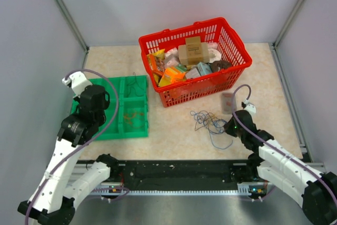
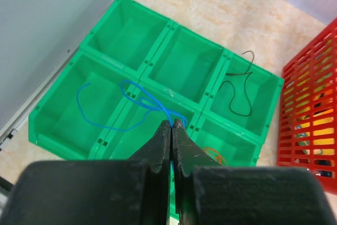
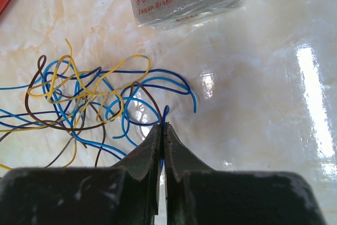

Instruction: Untangle the cables

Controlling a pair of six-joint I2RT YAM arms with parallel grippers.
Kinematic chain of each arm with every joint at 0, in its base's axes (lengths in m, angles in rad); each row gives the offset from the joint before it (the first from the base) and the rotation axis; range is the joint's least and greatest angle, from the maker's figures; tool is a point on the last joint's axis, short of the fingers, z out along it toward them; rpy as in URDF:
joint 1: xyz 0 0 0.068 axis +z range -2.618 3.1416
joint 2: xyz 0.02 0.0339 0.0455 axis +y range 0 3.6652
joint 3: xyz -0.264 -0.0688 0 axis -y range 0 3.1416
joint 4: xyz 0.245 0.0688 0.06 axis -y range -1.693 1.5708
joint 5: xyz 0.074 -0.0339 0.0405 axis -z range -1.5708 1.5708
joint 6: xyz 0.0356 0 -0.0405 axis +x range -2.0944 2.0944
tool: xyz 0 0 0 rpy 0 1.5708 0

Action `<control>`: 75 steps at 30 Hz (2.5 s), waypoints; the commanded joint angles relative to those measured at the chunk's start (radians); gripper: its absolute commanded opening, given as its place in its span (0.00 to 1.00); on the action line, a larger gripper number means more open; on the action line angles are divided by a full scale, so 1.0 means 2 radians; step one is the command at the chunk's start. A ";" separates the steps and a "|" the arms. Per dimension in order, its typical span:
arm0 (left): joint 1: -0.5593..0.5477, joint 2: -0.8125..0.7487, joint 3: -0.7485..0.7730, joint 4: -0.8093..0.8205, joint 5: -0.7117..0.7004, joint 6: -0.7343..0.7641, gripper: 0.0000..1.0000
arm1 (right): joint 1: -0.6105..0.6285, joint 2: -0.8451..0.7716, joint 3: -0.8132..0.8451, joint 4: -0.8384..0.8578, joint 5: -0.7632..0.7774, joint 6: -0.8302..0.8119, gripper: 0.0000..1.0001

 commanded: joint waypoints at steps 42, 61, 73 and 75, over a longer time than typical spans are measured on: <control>0.120 0.035 -0.186 0.005 0.095 -0.227 0.01 | -0.004 -0.011 -0.005 0.019 -0.010 -0.011 0.00; 0.017 -0.025 -0.186 0.266 0.511 -0.050 0.81 | -0.004 0.028 0.002 0.063 -0.107 -0.056 0.02; -0.363 0.211 -0.136 0.409 0.388 0.010 0.50 | -0.004 0.002 -0.014 0.118 -0.276 -0.069 0.00; -0.369 0.256 -0.124 0.437 0.415 0.000 0.50 | -0.003 -0.014 -0.025 0.132 -0.295 -0.058 0.00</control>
